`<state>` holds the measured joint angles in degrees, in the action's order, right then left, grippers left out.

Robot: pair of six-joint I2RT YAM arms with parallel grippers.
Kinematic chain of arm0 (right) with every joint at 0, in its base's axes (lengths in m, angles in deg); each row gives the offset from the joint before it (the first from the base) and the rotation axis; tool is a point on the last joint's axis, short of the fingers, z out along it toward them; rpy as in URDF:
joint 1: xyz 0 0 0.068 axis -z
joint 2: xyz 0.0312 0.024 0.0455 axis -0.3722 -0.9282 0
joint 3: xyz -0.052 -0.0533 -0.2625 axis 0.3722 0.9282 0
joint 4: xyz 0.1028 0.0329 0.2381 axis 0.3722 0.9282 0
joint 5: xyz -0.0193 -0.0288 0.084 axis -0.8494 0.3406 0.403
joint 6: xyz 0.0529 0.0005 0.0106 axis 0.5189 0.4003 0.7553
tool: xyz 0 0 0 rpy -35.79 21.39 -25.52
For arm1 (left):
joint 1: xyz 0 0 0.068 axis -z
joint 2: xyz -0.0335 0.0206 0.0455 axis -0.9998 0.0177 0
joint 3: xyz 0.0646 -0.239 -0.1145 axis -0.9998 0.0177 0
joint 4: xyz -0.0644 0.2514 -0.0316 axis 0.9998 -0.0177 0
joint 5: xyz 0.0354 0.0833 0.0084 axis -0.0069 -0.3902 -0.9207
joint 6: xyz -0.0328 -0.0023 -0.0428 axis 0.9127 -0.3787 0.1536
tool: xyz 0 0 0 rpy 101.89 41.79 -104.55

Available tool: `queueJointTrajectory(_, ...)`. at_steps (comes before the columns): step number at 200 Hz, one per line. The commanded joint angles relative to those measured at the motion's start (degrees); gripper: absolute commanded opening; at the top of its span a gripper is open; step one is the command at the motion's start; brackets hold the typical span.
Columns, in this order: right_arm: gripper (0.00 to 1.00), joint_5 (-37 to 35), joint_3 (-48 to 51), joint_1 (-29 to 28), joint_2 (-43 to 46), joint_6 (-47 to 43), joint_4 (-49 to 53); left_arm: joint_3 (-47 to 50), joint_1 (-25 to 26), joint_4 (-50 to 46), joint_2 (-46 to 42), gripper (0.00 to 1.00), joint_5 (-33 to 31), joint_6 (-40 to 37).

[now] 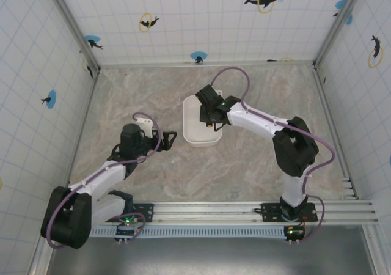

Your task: Put the screwdriver in the bin

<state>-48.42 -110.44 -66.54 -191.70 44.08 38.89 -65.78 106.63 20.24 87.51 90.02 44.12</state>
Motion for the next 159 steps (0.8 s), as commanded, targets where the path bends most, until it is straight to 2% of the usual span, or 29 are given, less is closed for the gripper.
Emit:
queueJointTrajectory(1,0.0,1.42,-3.48,-0.71,-2.08,1.36,-0.42,-0.01,0.29,-0.82,-0.55,0.98,-0.95,-1.47)
queueJointTrajectory(159,0.0,4.01,-4.8,-2.6,-9.38,3.03,-0.25,0.54,0.33,-1.38,-1.41,0.98,-3.15,-1.92)
